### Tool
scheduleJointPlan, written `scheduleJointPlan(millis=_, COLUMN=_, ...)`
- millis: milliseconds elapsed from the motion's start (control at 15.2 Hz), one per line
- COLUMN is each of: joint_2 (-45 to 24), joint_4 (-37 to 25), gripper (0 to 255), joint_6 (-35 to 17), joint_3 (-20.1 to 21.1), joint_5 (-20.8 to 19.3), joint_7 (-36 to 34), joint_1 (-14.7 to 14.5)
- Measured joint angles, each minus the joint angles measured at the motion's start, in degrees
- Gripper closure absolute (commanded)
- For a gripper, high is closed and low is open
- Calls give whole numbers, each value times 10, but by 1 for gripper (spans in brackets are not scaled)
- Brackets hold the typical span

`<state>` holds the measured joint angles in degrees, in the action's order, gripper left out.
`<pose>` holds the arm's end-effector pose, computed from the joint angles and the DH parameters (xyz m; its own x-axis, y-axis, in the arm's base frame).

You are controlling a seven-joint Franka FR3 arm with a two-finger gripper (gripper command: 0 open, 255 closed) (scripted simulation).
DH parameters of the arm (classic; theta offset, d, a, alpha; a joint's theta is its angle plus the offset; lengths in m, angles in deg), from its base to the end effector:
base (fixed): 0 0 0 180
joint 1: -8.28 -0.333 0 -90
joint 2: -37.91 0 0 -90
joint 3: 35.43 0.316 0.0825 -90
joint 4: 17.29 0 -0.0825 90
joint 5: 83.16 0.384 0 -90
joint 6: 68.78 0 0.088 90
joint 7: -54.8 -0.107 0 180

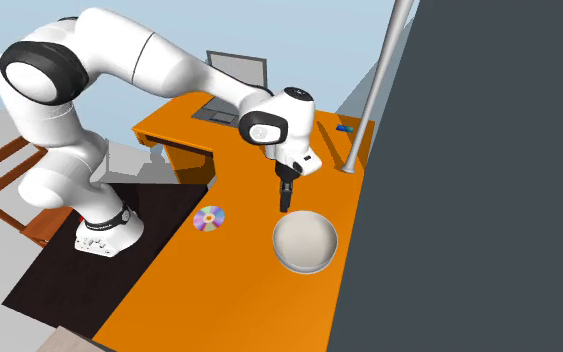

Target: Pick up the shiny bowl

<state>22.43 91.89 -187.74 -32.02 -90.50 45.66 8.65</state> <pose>0.6034 0.0239 0.3503 0.9953 -0.0445 -0.0857 -0.0355 -0.9939 0.1043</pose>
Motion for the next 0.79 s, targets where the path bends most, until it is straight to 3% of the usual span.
scheduleJointPlan(millis=396, joint_2=-129, joint_4=-136, gripper=0, joint_6=2, joint_3=-5, joint_5=-7, joint_7=-4, joint_1=-3)
scheduleJointPlan(millis=792, joint_2=-162, joint_4=-140, gripper=0, joint_6=-29, joint_3=-7, joint_5=-11, joint_7=-7, joint_1=-3)
